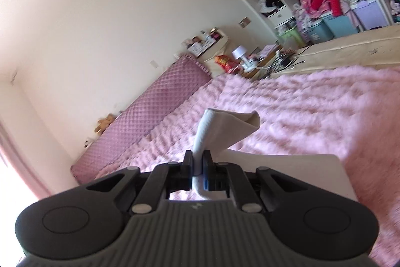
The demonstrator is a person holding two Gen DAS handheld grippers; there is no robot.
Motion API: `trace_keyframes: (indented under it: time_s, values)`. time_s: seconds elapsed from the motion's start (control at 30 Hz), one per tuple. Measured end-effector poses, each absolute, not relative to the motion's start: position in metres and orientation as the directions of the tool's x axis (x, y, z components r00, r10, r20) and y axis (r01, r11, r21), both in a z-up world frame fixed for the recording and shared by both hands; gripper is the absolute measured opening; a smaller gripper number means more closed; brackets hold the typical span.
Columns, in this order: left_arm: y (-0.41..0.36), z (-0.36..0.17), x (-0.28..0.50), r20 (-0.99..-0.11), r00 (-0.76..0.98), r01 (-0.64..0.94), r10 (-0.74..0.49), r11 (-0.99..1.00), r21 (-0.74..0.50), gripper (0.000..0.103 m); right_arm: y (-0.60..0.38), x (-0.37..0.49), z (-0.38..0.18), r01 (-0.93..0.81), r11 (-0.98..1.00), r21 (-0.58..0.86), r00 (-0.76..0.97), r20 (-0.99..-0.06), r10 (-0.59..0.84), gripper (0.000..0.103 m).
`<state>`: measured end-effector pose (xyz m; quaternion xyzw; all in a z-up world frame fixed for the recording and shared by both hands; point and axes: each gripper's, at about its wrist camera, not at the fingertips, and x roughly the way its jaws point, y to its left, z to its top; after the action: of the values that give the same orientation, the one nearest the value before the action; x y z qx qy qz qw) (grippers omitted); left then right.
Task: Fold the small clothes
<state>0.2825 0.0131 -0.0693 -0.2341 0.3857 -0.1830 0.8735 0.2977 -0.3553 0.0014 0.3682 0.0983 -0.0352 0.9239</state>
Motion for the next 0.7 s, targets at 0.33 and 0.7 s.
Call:
trace_keyframes:
  time_s: [0.33, 0.7]
  values:
    - [0.153, -0.104, 0.246, -0.598, 0.725, -0.134, -0.342, 0.781, -0.610, 0.096, -0.118, 0.330, -0.072, -0.154, 0.774, 0.614, 0.832, -0.342, 0.436, 0.002]
    - [0.174, -0.144, 0.250, -0.570, 0.731, -0.182, -0.375, 0.698, -0.693, 0.096, -0.094, 0.327, -0.153, -0.197, 0.727, 0.658, 0.588, -0.514, 0.625, 0.041]
